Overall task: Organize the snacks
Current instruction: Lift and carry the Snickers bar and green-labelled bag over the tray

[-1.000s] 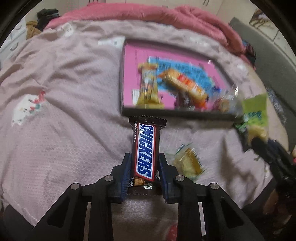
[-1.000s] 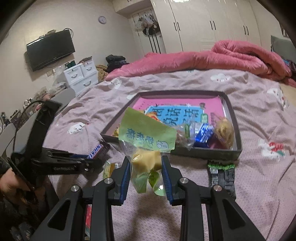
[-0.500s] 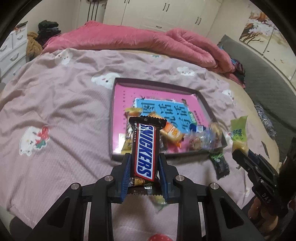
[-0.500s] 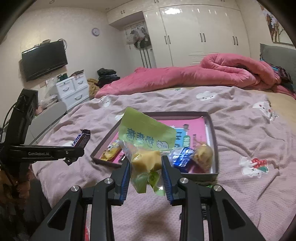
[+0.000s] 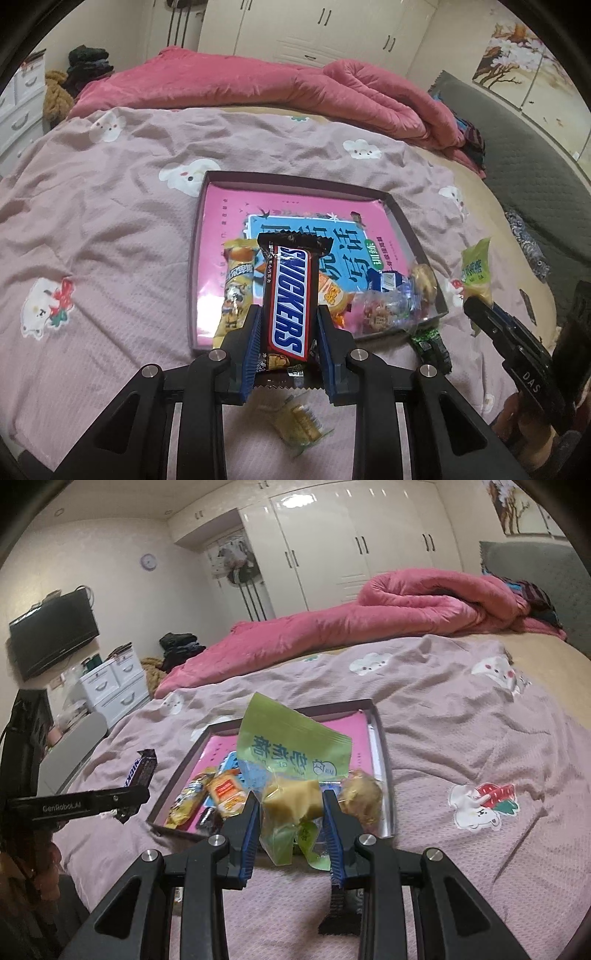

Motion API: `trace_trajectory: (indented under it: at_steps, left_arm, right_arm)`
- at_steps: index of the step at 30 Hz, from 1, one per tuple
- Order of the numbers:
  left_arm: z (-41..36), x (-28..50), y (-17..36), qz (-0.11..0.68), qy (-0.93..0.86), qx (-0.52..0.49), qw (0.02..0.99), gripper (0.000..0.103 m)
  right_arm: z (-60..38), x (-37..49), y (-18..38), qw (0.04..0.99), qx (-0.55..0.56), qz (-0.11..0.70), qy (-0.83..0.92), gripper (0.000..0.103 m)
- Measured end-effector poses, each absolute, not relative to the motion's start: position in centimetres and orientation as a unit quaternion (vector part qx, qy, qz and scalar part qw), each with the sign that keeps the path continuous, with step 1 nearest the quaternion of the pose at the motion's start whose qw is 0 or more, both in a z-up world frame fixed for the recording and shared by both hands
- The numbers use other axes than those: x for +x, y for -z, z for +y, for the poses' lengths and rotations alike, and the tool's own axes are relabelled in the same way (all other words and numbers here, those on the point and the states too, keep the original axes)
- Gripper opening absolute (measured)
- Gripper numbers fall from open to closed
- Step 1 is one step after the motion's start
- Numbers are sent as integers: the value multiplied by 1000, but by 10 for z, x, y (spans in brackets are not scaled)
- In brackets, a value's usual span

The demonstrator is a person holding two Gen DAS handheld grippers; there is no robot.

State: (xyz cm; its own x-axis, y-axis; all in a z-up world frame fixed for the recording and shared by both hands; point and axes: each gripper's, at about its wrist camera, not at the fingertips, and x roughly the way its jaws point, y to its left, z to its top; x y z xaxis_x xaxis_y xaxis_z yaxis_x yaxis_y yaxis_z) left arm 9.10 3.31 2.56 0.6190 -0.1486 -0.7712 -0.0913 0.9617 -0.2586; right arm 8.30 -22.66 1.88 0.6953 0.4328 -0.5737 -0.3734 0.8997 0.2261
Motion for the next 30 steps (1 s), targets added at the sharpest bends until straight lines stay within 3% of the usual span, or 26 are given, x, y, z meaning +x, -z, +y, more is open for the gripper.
trace_trajectory:
  at_steps: [30]
  left_arm:
    - [37,122,16,466,13,-144,873,29]
  right_arm:
    - [-179,120,22,903,14,367,-224,33]
